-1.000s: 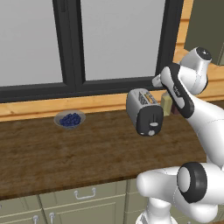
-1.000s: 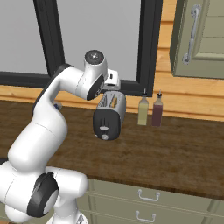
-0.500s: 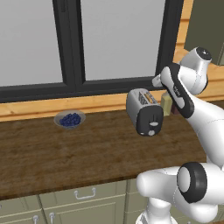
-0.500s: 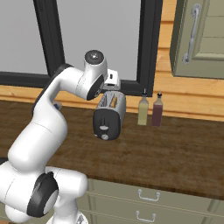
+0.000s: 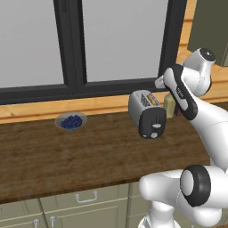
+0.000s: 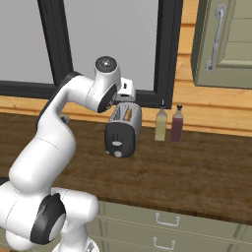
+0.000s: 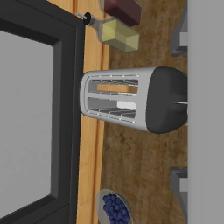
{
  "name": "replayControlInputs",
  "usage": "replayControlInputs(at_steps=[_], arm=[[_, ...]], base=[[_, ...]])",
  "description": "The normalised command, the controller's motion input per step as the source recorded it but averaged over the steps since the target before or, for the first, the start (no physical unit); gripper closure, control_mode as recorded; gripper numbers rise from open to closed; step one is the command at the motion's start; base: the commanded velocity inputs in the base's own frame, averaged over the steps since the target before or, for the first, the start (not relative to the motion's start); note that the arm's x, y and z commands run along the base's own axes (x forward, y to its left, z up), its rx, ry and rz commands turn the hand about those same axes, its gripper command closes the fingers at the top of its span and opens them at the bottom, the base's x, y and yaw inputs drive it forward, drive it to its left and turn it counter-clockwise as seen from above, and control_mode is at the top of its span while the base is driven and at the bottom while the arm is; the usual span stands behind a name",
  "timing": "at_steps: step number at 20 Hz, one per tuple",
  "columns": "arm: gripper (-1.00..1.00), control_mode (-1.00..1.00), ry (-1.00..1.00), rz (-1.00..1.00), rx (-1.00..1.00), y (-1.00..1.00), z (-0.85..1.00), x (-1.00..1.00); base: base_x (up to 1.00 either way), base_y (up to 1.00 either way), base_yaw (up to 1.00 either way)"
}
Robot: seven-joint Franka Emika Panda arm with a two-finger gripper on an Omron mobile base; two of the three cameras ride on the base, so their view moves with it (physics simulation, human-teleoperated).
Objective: Start the toaster. Once the lever pops up, take the bread to the plate on the dining counter.
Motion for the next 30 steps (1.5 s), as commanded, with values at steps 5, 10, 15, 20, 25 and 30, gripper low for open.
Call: replayControlInputs(at_steps=[5,10,15,20,25,30], arm=[[-1.00,-1.00,0.00,0.00,0.00,0.00,0.00,0.00],[-1.00,-1.00,0.00,0.00,0.00,0.00,0.00,0.00],[-1.00,-1.00,0.00,0.00,0.00,0.00,0.00,0.00],[-1.00,-1.00,0.00,0.00,0.00,0.00,0.00,0.00],[-1.00,-1.00,0.00,0.00,0.00,0.00,0.00,0.00],[-1.00,-1.00,0.00,0.00,0.00,0.00,0.00,0.00]], base=[[0.00,0.00,0.00],[0.00,0.00,0.00],[0.00,0.00,0.00],[0.00,0.00,0.00],[0.00,0.00,0.00],[0.00,0.00,0.00]])
